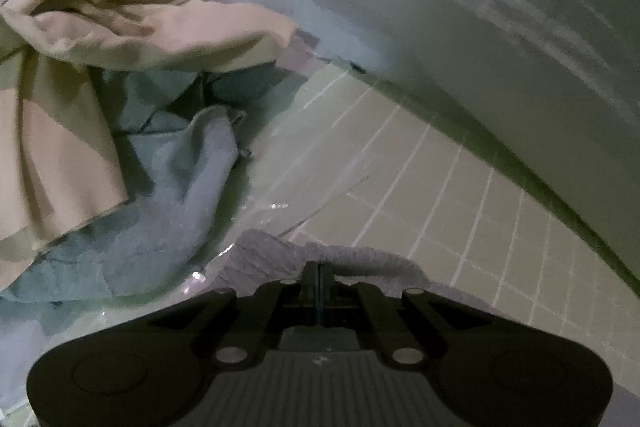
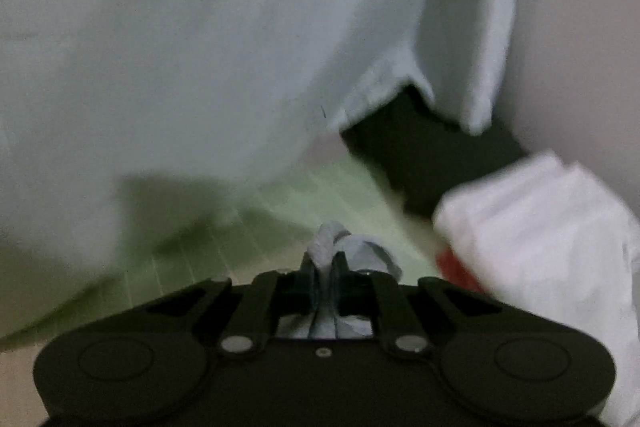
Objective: Fold clothes
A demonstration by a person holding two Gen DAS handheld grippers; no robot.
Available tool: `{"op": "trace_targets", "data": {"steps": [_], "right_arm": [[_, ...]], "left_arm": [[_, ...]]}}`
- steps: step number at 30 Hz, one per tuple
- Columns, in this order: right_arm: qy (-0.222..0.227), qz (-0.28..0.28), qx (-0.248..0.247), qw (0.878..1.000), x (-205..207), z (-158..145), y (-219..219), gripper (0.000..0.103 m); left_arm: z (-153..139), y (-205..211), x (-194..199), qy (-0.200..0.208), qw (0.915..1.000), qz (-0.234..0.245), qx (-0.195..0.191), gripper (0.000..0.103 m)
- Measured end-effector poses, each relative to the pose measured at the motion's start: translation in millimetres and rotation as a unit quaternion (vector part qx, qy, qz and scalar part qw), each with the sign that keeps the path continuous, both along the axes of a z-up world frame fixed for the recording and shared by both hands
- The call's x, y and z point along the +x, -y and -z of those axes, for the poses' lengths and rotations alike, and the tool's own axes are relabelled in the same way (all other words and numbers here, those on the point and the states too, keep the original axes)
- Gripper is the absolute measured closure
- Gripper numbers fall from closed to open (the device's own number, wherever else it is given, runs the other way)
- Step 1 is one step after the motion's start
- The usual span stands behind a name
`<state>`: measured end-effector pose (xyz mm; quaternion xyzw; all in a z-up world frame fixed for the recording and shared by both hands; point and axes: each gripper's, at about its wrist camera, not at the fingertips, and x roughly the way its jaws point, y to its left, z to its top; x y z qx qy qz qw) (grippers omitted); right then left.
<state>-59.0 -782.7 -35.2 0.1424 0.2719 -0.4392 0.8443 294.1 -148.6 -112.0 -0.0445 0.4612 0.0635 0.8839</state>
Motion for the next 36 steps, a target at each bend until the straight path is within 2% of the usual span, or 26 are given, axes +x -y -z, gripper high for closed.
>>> {"op": "trace_targets", "data": {"steps": [2,4,8,9,10,11,12,13,16,18,21,24,28,31,32,33,34,36], "right_arm": [[0.006,-0.005,-0.031,1.000,6,-7,-1,0.094],[0.022,-0.010,-0.040,0.999,9,-12,0,0.094],[0.062,-0.036,-0.013,0.997,15,-15,9,0.092],[0.065,-0.050,-0.001,0.997,19,-14,11,0.085],[0.061,-0.058,0.010,0.996,23,-12,12,0.074],[0.051,-0.054,0.013,0.997,25,-10,12,0.047],[0.044,-0.048,0.009,0.998,25,-8,10,0.031],[0.041,-0.042,0.003,0.998,22,-6,7,0.030],[0.050,-0.007,0.029,0.998,-1,9,5,0.029],[0.045,0.022,0.061,0.997,-14,25,6,0.029],[0.019,0.047,0.104,0.993,-25,53,5,0.033],[0.022,0.043,0.144,0.988,-28,74,0,0.039],[0.027,0.035,0.146,0.988,-22,86,-10,0.040],[0.034,0.037,0.145,0.988,-10,89,-3,0.043],[0.034,0.036,0.146,0.988,-6,90,0,0.057],[0.032,0.031,0.145,0.989,-1,91,2,0.089],[0.024,0.021,0.141,0.990,4,89,3,0.101],[0.008,0.004,0.125,0.992,6,80,0,0.102]], "left_arm": [[-5,-4,0,0.015,0.9999,-0.008,-0.003,0.103],[-14,-10,4,0.041,0.9989,-0.020,0.002,0.103],[-26,-25,13,0.075,0.9956,-0.056,0.010,0.101],[-26,-26,16,0.069,0.9955,-0.064,0.012,0.097],[-27,-27,18,0.063,0.9953,-0.072,0.013,0.079],[-28,-26,15,0.059,0.9958,-0.070,0.003,0.068],[-29,-25,13,0.055,0.9962,-0.067,-0.006,0.046],[-30,-21,8,0.058,0.9966,-0.058,-0.009,0.030],[-31,-2,-14,0.060,0.9981,-0.013,0.001,0.026],[-25,12,-28,0.039,0.9992,0.006,0.001,0.024],[-15,27,-51,0.007,0.9994,0.022,-0.024,0.024],[-3,43,-72,-0.023,0.9985,0.038,-0.032,0.023],[13,62,-93,-0.055,0.9961,0.063,-0.028,0.023],[20,73,-102,-0.071,0.9945,0.076,-0.017,0.023],[23,75,-102,-0.076,0.9940,0.078,-0.013,0.023],[25,77,-102,-0.078,0.9937,0.080,-0.009,0.023],[26,79,-103,-0.080,0.9935,0.081,-0.005,0.022],[28,82,-103,-0.079,0.9933,0.084,0.004,0.020]]}}
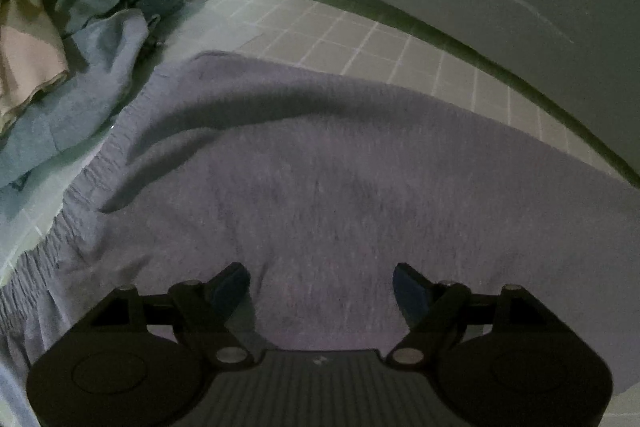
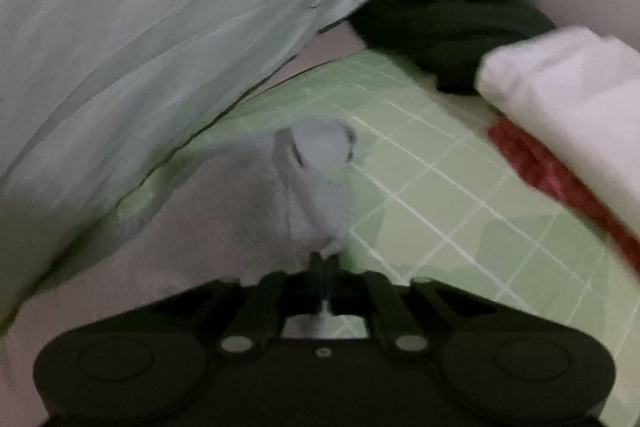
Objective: Fold clothes
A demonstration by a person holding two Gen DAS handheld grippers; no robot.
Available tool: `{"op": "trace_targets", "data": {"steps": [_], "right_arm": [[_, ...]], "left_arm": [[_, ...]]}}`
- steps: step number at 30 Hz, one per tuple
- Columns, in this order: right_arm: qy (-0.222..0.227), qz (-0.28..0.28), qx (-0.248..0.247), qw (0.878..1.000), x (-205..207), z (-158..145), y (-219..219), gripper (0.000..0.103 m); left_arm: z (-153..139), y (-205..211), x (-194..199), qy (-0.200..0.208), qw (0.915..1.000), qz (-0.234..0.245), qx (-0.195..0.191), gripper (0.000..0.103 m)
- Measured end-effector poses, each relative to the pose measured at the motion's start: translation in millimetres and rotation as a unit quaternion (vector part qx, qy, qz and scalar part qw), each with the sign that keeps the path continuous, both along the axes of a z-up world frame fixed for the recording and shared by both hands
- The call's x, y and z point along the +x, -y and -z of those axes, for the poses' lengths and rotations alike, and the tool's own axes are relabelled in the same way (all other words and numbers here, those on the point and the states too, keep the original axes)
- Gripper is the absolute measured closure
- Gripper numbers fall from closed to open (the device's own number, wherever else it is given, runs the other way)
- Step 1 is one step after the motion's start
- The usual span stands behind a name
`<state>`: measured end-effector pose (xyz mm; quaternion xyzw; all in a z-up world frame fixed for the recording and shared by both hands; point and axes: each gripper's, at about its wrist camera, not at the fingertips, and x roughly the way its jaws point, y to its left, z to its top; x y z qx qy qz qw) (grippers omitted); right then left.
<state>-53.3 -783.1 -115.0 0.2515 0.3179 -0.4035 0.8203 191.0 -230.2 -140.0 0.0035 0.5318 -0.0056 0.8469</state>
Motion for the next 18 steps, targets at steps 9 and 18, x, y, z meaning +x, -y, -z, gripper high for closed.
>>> {"op": "trace_targets", "data": {"steps": [9,18], "right_arm": [[-0.114,0.065,-0.034,0.991,-69,-15,-18,0.093],[-0.028,0.075,-0.052,0.995,-80,-16,16,0.031]], "left_arm": [[4,8,7,-0.007,0.9998,0.005,0.016,0.012],[7,9,10,-0.012,0.9998,0.005,0.014,0.006]]}}
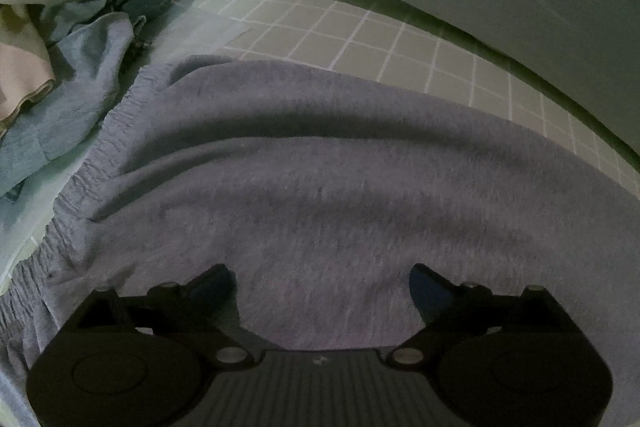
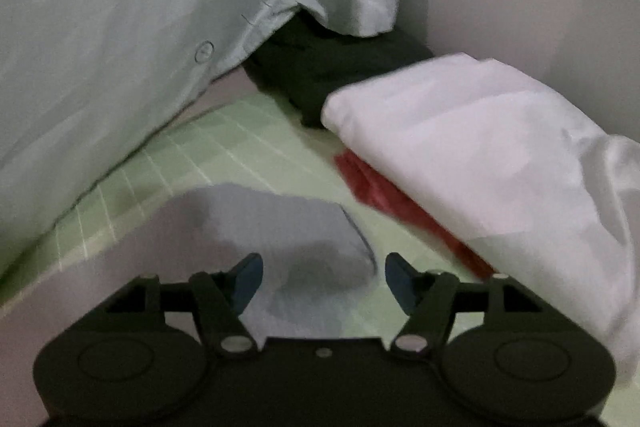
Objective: Fold clothes
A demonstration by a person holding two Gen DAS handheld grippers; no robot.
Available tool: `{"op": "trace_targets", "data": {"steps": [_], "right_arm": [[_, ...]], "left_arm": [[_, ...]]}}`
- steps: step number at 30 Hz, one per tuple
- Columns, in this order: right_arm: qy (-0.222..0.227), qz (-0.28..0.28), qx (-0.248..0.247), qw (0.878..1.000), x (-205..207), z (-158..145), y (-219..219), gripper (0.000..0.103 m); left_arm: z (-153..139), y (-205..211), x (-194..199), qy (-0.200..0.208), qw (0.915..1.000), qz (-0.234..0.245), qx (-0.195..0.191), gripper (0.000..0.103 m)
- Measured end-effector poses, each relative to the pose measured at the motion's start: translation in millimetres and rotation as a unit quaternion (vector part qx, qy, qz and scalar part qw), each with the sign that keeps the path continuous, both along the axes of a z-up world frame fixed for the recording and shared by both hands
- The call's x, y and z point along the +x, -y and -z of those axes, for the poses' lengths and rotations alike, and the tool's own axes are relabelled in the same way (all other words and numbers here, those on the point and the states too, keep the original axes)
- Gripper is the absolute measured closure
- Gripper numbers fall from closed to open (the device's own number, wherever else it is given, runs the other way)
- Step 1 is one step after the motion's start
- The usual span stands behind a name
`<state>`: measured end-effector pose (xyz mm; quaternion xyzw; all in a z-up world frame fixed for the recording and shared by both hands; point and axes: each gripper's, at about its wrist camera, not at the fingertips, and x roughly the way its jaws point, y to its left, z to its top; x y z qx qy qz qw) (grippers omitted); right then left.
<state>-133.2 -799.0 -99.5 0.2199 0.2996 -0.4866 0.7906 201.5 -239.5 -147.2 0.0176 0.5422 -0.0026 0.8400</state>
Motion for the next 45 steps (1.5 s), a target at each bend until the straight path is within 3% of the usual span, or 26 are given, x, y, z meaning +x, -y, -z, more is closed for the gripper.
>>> {"op": "trace_targets", "data": {"steps": [6,10,16,17,18,22,27,28,29,30,32,34,36,40,41,44,45], "right_arm": [[0.008,-0.053,0.025,0.998,42,7,39,0.027],[0.035,-0.037,0.044,0.998,57,13,49,0.021],[0.038,-0.029,0.051,0.998,60,24,60,0.023],[0.036,-0.038,0.052,0.997,60,24,60,0.047],[0.033,-0.051,0.052,0.997,61,24,58,0.101],[0.027,-0.082,0.032,0.996,52,16,38,0.103],[0.018,-0.071,0.007,0.997,18,4,0,0.103],[0.011,-0.072,0.008,0.997,13,5,-4,0.102],[0.003,-0.070,0.011,0.997,12,6,-6,0.092],[-0.006,-0.067,0.015,0.998,15,8,-4,0.064],[0.005,-0.057,0.020,0.998,24,9,0,0.035],[0.032,-0.054,0.027,0.998,38,10,2,0.037],[0.051,-0.055,0.036,0.997,58,11,4,0.031],[0.040,-0.056,0.047,0.997,95,18,3,0.028],[0.034,-0.054,0.052,0.997,100,21,4,0.032],[0.023,-0.053,0.047,0.997,105,23,2,0.095],[0.029,-0.055,0.040,0.997,100,20,-1,0.095]], "left_arm": [[1,1,0,0.001,1.0000,-0.003,0.000,0.004],[1,1,0,0.000,1.0000,-0.004,0.000,0.003],[2,1,2,-0.003,1.0000,-0.001,0.000,0.001],[3,1,3,-0.003,1.0000,-0.001,0.000,0.001],[3,1,3,-0.003,1.0000,-0.001,0.000,0.000],[3,1,3,-0.003,1.0000,0.000,-0.001,0.000],[4,2,4,-0.002,1.0000,-0.001,-0.001,0.000],[4,2,4,-0.002,1.0000,-0.001,-0.001,0.000],[4,2,4,-0.003,1.0000,-0.002,-0.001,0.000],[4,2,4,-0.003,1.0000,-0.002,-0.001,0.000],[4,2,4,-0.003,1.0000,-0.004,-0.001,0.000],[3,3,4,-0.003,1.0000,-0.006,-0.001,0.000],[3,3,4,-0.003,1.0000,-0.008,-0.001,0.000],[3,3,4,-0.003,1.0000,-0.007,-0.001,0.000],[3,3,4,-0.003,1.0000,-0.007,-0.001,0.000],[3,3,3,0.000,1.0000,-0.007,-0.002,0.000],[3,3,3,0.002,1.0000,-0.007,-0.002,0.000]]}}
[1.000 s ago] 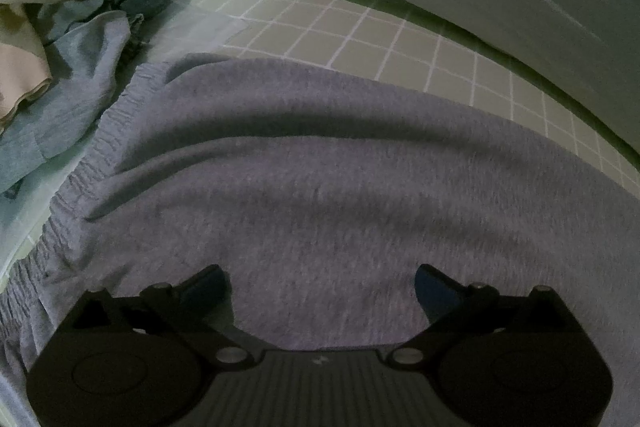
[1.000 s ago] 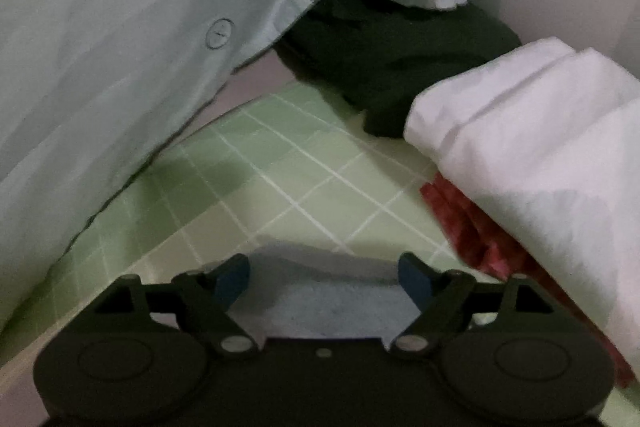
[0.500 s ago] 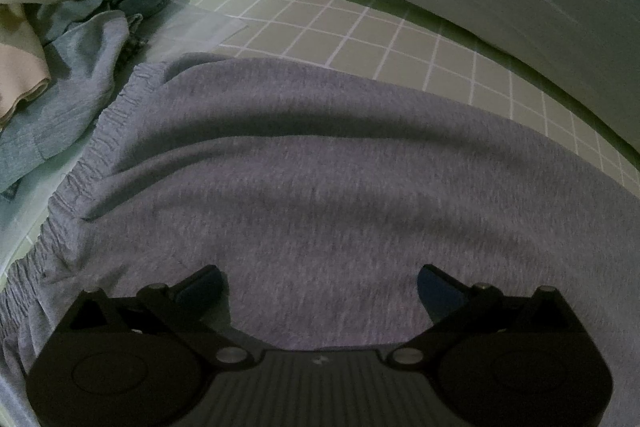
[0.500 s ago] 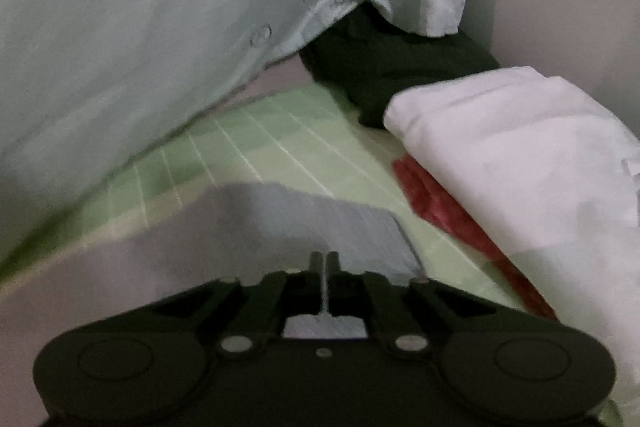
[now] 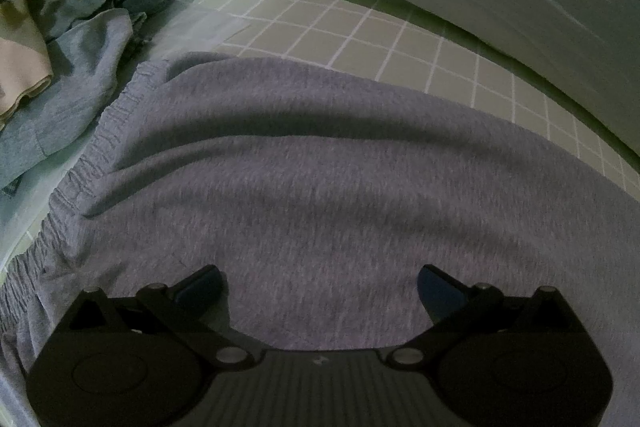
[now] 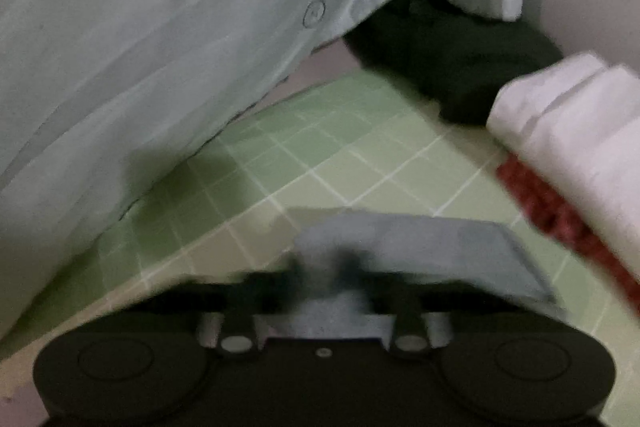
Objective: Fold clothes
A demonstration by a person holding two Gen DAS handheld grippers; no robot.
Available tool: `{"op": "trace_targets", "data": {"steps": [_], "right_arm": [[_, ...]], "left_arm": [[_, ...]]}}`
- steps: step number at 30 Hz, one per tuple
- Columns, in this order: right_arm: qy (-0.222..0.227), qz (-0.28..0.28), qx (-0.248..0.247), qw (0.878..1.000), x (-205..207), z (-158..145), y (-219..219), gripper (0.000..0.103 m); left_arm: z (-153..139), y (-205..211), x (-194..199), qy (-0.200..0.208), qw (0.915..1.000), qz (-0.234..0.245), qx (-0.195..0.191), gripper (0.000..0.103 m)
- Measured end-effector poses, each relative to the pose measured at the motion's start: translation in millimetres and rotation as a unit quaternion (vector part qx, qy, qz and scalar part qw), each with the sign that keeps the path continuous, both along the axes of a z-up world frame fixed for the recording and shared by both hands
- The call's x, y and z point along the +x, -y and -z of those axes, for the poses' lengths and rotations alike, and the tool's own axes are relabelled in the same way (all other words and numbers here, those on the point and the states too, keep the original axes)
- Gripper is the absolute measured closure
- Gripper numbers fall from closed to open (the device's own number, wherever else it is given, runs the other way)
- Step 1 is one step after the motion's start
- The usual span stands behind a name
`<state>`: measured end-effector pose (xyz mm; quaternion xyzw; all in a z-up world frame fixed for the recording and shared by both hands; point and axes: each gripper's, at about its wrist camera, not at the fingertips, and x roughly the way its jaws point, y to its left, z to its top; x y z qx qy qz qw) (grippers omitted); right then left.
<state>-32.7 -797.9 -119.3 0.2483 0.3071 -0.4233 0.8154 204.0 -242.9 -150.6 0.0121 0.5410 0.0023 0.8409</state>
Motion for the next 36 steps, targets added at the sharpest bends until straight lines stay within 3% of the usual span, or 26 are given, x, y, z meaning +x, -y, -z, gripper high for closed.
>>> {"op": "trace_targets", "data": {"steps": [2,6,7,9,13,15,19,21,27,31,35,36], "right_arm": [[0.019,-0.008,-0.021,1.000,-15,-12,-14,0.096],[0.018,-0.024,-0.127,0.991,-59,-52,-80,0.096],[0.019,-0.020,-0.134,0.991,-74,-56,-98,0.095],[0.014,0.001,-0.097,0.995,-105,-50,-128,0.094],[-0.050,0.017,0.033,0.998,-138,-6,-161,0.090],[-0.033,0.030,0.046,0.998,-149,-11,-174,0.061],[-0.023,0.005,-0.020,1.000,-135,-33,-179,0.055],[-0.025,-0.007,-0.053,0.998,-123,-41,-174,0.055],[-0.041,0.037,-0.045,0.997,-108,-39,-153,0.055],[-0.073,0.026,-0.037,0.996,-104,-25,-157,0.051],[-0.095,0.025,-0.010,0.995,-105,-11,-160,0.062],[-0.089,0.030,0.003,0.996,-109,-9,-159,0.074]], "left_arm": [[0,0,-1,0.002,1.0000,0.000,0.000,0.000],[1,0,-2,0.006,1.0000,0.000,0.000,0.000],[1,0,-2,0.007,1.0000,0.000,0.000,0.000],[1,0,-4,0.012,0.9999,-0.002,0.000,0.000],[0,0,-3,0.010,1.0000,-0.001,0.000,0.000],[0,0,-2,0.007,1.0000,-0.001,0.000,0.000],[0,0,-3,0.008,1.0000,-0.002,0.000,0.000],[0,0,-3,0.008,1.0000,-0.003,0.000,0.000],[0,0,-4,0.012,0.9999,-0.003,0.000,0.000],[0,0,-6,0.016,0.9999,-0.004,0.000,0.000],[-1,-1,-4,0.012,0.9999,-0.001,0.000,0.000],[-1,-2,-4,0.012,0.9999,-0.001,0.000,0.000]]}}
